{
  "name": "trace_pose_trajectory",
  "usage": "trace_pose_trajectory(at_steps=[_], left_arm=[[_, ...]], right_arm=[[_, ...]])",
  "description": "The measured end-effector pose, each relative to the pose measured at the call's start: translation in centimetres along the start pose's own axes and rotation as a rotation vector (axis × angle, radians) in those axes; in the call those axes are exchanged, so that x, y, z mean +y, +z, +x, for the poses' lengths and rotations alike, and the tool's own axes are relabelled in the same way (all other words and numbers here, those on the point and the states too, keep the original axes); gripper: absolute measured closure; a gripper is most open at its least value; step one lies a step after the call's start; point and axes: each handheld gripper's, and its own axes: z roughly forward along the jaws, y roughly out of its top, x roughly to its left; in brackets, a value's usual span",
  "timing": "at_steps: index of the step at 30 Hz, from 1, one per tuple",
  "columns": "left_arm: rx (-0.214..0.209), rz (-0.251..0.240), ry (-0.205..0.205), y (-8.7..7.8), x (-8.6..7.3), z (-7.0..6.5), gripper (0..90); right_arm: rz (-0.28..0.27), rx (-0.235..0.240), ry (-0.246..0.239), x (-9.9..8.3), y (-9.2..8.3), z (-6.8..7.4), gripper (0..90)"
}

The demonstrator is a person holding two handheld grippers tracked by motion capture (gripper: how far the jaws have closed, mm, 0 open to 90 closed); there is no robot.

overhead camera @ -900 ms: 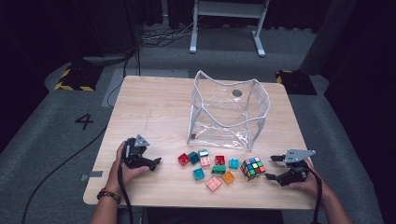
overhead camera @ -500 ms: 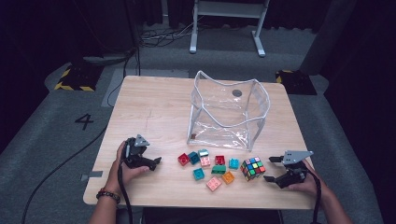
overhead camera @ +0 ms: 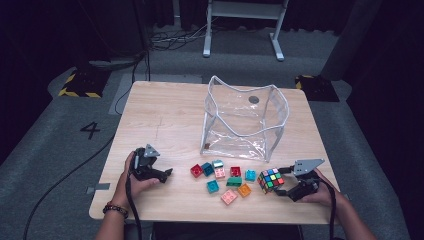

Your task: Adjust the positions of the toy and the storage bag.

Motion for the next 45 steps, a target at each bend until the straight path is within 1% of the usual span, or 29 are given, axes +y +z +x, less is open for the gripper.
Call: trace_pose_trajectory(at_steps=[1, 5, 6, 7, 8, 9, 10, 11, 12, 13, 16, 17, 18, 19, 20, 22, 24, 27, 28, 30, 32, 33, 34, 36, 37, 40, 42, 44, 45], left_arm=[[0.000, 0.000, 0.000, 0.0, 0.0, 0.0, 0.1], [-0.001, 0.000, 0.000, 0.0, 0.0, 0.0, 0.1], [0.003, 0.000, 0.001, 0.0, 0.0, 0.0, 0.1], [0.003, 0.000, 0.001, 0.0, 0.0, 0.0, 0.1], [0.002, -0.001, 0.001, 0.0, 0.0, 0.0, 0.1], [0.000, 0.000, 0.000, 0.0, 0.0, 0.0, 0.1], [0.000, -0.001, 0.000, 0.0, 0.0, 0.0, 0.1], [-0.001, 0.000, 0.000, 0.0, 0.0, 0.0, 0.1], [-0.001, 0.000, 0.000, 0.0, 0.0, 0.0, 0.1], [0.000, 0.000, 0.000, 0.0, 0.0, 0.0, 0.1], [0.002, 0.000, 0.001, 0.0, 0.0, 0.0, 0.1], [0.002, 0.000, 0.001, 0.0, 0.0, 0.0, 0.1], [-0.001, 0.000, 0.000, 0.0, 0.0, 0.0, 0.1], [0.001, 0.000, 0.001, 0.0, 0.0, 0.0, 0.1], [0.000, 0.000, 0.000, 0.0, 0.0, 0.0, 0.1], [-0.001, 0.000, -0.001, 0.0, 0.0, 0.0, 0.1], [-0.001, -0.001, 0.000, 0.0, 0.0, 0.0, 0.1], [0.000, 0.000, 0.000, 0.0, 0.0, 0.0, 0.1], [0.003, -0.001, 0.002, 0.0, 0.0, 0.0, 0.1], [0.001, -0.001, 0.001, 0.0, 0.0, 0.0, 0.1], [0.000, 0.000, 0.000, 0.0, 0.0, 0.0, 0.1], [0.000, 0.000, 0.000, 0.0, 0.0, 0.0, 0.1], [0.001, -0.001, 0.001, 0.0, 0.0, 0.0, 0.1], [0.002, -0.001, 0.001, 0.0, 0.0, 0.0, 0.1], [0.000, 0.000, 0.000, 0.0, 0.0, 0.0, 0.1], [0.001, 0.000, 0.000, 0.0, 0.0, 0.0, 0.1], [0.000, 0.000, 0.000, 0.0, 0.0, 0.0, 0.1], [0.000, -0.001, 0.000, 0.0, 0.0, 0.0, 0.1], [0.000, -0.001, 0.000, 0.0, 0.0, 0.0, 0.1]], right_arm=[[0.000, 0.006, 0.009, 0.1, 0.1, 0.1, 14.9], [-0.005, 0.012, -0.025, 0.8, 0.8, 0.4, 16.0], [-0.009, 0.028, -0.033, 1.0, 0.9, 0.5, 16.3], [-0.009, 0.028, -0.033, 1.0, 0.9, 0.5, 16.3], [-0.028, 0.040, -0.014, 1.4, 1.2, 0.9, 16.3], [-0.028, 0.040, -0.014, 1.4, 1.2, 0.9, 16.3], [-0.041, 0.031, -0.044, 1.7, 1.3, 0.9, 15.6], [-0.055, 0.032, -0.050, 1.8, 1.2, 0.9, 15.0], [-0.055, 0.032, -0.050, 1.8, 1.2, 0.9, 15.0], [-0.069, 0.028, -0.055, 2.0, 1.1, 0.9, 16.2], [-0.096, 0.031, -0.046, 2.0, 1.0, 0.9, 19.9], [-0.096, 0.031, -0.046, 2.0, 1.0, 0.9, 19.9], [-0.096, 0.034, -0.057, 2.0, 0.9, 0.9, 25.9], [-0.096, 0.034, -0.057, 2.0, 0.9, 0.9, 25.9], [-0.105, 0.037, -0.059, 2.0, 0.8, 1.0, 33.2], [-0.101, 0.042, -0.058, 2.0, 0.7, 1.1, 33.5], [-0.103, 0.029, -0.078, 2.1, 0.6, 1.2, 34.4], [-0.105, 0.024, -0.078, 2.1, 0.6, 1.3, 34.5], [-0.100, 0.015, -0.087, 2.0, 0.5, 1.4, 34.5], [-0.104, 0.016, -0.081, 1.8, 0.4, 1.5, 34.5], [-0.097, 0.016, -0.048, 1.6, 0.1, 1.5, 34.4], [-0.097, 0.016, -0.048, 1.6, 0.1, 1.5, 34.4], [-0.110, 0.006, -0.043, 1.5, 0.1, 1.5, 34.1], [-0.112, 0.007, -0.045, 1.5, 0.1, 1.5, 33.4], [-0.119, 0.012, -0.021, 1.5, 0.2, 1.6, 30.7], [-0.117, 0.022, -0.013, 1.7, 0.9, 1.8, 23.3], [-0.117, 0.019, -0.020, 1.8, 1.2, 1.9, 22.6], [-0.102, 0.004, -0.002, 1.9, 1.7, 1.9, 22.9], [-0.102, 0.004, -0.002, 1.9, 1.7, 1.9, 22.9]])
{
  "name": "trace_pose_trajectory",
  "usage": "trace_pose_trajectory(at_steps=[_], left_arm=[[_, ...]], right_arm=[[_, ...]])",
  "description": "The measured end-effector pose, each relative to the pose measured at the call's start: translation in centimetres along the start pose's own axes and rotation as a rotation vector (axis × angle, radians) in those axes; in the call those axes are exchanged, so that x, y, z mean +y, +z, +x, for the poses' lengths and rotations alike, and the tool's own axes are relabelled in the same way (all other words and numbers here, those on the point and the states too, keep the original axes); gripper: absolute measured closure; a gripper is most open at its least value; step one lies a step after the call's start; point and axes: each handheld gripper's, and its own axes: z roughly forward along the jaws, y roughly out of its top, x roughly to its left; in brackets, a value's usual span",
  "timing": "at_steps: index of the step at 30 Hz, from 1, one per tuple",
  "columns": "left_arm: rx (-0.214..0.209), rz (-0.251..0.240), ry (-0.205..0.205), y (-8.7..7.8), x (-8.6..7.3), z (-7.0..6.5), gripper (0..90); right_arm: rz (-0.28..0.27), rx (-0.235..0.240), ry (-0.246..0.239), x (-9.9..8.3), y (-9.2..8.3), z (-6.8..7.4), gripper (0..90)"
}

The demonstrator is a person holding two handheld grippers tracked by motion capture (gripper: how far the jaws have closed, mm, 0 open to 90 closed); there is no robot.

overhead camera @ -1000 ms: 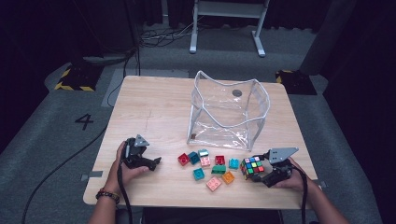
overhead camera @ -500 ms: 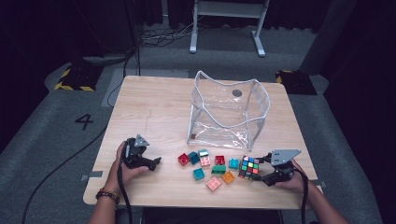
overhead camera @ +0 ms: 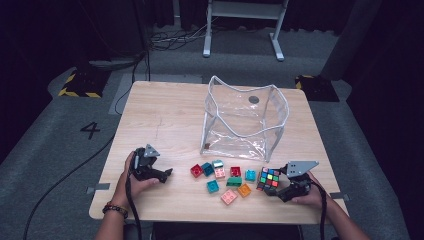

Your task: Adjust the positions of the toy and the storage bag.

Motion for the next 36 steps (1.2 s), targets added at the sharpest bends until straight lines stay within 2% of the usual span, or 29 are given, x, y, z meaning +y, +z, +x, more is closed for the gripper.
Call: trace_pose_trajectory(at_steps=[4, 5, 13, 19, 20, 24, 31, 36], left_arm=[[0.000, 0.000, 0.000, 0.0, 0.0, 0.0, 0.1], [0.001, 0.000, 0.000, 0.0, 0.0, 0.0, 0.1], [0.001, 0.000, 0.000, 0.0, 0.0, 0.0, 0.1], [0.002, 0.000, 0.001, 0.0, 0.0, 0.0, 0.1], [0.002, 0.000, 0.001, 0.0, 0.0, 0.0, 0.1], [0.001, -0.002, -0.002, 0.0, 0.0, 0.0, 0.2], [0.001, -0.002, 0.000, 0.0, 0.0, 0.0, 0.3], [0.000, -0.002, 0.001, 0.0, 0.0, 0.0, 0.3]], right_arm=[[0.001, -0.015, 0.035, 0.1, 0.4, -0.1, 24.9], [0.009, -0.012, 0.024, 0.1, 0.5, 0.0, 31.3], [0.037, -0.062, -0.013, 0.2, 0.1, 0.1, 33.6], [0.039, -0.074, -0.004, -0.3, -0.7, -0.1, 33.8], [0.040, -0.093, -0.013, -0.5, -1.0, -0.2, 33.8], [0.034, -0.113, 0.017, -1.0, -1.8, -0.5, 33.8], [0.025, -0.166, 0.015, -1.4, -2.8, -1.1, 33.9], [-0.001, -0.216, 0.060, -1.7, -3.9, -1.7, 33.9]])
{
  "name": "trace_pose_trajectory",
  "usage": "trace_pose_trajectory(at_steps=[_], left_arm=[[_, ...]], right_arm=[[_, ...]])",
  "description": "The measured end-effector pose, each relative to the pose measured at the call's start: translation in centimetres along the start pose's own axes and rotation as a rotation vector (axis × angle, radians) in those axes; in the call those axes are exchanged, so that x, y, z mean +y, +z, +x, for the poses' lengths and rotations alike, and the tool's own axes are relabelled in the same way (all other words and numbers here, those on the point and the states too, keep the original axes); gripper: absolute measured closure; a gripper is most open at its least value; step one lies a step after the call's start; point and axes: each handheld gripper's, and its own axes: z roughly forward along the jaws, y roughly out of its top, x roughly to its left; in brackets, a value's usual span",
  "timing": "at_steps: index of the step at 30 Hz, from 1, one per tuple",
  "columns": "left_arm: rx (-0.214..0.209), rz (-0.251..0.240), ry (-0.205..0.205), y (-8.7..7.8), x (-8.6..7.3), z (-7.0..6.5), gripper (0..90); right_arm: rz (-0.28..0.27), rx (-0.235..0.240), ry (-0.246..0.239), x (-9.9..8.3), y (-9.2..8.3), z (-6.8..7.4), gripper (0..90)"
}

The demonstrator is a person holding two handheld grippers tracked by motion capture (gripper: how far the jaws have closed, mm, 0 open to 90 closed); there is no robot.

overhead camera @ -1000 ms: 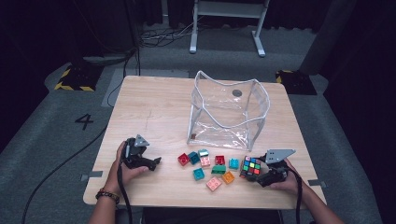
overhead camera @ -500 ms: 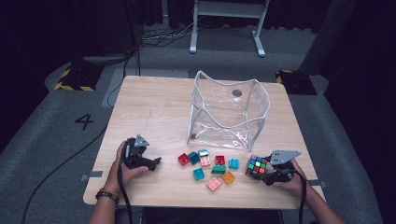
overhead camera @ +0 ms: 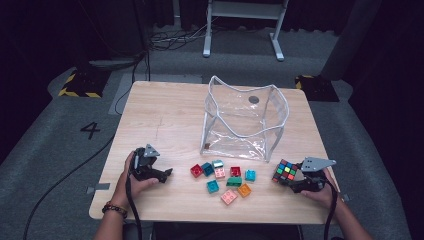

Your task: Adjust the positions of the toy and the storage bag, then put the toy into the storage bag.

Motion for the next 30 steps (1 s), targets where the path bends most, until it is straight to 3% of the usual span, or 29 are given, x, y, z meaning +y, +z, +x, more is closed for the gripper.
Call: trace_pose_trajectory(at_steps=[3, 12, 18, 28, 30], left_arm=[[0.000, 0.000, 0.000, 0.0, 0.0, 0.0, 0.3], [0.000, 0.000, 0.000, 0.0, 0.0, 0.0, 0.3], [0.000, 0.002, 0.002, 0.0, 0.0, 0.0, 0.3], [0.002, 0.001, -0.005, 0.0, 0.0, 0.0, 0.3], [0.003, 0.000, -0.005, 0.0, 0.0, 0.0, 0.3]], right_arm=[[-0.012, -0.015, 0.038, -0.1, -0.5, -0.5, 33.9], [-0.053, -0.060, 0.059, 0.0, -1.6, -1.3, 33.9], [-0.095, -0.085, 0.104, 0.3, -2.8, -1.9, 33.9], [-0.146, -0.158, 0.092, 2.8, -4.7, -2.5, 33.9], [-0.153, -0.154, 0.087, 3.3, -4.9, -2.5, 33.9]])
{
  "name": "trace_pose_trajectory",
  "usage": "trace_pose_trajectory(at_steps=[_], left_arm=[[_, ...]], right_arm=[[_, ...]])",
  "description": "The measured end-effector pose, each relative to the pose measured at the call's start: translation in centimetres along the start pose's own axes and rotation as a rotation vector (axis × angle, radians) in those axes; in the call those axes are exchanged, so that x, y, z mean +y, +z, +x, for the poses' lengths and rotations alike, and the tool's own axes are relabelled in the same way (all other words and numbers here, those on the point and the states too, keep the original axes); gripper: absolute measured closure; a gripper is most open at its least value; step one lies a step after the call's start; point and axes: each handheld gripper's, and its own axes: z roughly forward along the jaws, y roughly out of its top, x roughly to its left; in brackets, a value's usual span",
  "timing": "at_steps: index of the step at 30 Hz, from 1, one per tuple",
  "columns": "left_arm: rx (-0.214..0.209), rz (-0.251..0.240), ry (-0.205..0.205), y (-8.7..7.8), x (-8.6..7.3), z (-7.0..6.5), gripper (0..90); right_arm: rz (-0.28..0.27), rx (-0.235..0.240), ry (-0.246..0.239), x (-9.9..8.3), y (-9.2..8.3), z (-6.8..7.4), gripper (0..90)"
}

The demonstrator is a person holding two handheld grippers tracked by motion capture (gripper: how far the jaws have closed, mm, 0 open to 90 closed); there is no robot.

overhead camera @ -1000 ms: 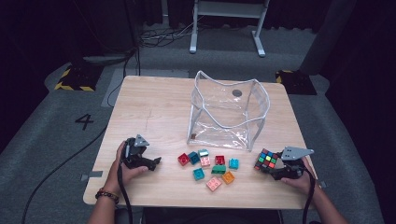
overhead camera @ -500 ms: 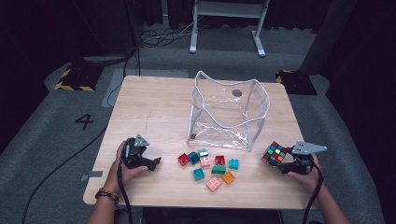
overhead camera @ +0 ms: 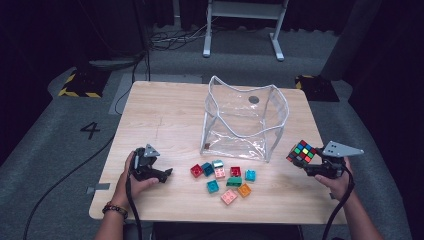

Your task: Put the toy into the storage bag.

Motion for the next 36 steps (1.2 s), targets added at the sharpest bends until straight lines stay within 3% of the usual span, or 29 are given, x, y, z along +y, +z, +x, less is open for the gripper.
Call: trace_pose_trajectory(at_steps=[8, 25, 36], left_arm=[[0.000, 0.000, 0.000, 0.0, 0.0, 0.0, 0.3], [0.000, 0.000, 0.001, 0.0, 0.0, 0.0, 0.3], [0.000, 0.000, 0.001, 0.0, 0.0, 0.0, 0.3]], right_arm=[[-0.012, -0.017, -0.020, 1.9, -0.2, -0.1, 33.9], [-0.046, -0.076, -0.067, 6.2, -1.2, -1.8, 33.9], [-0.065, -0.085, -0.063, 8.5, -1.7, -2.3, 33.9]])
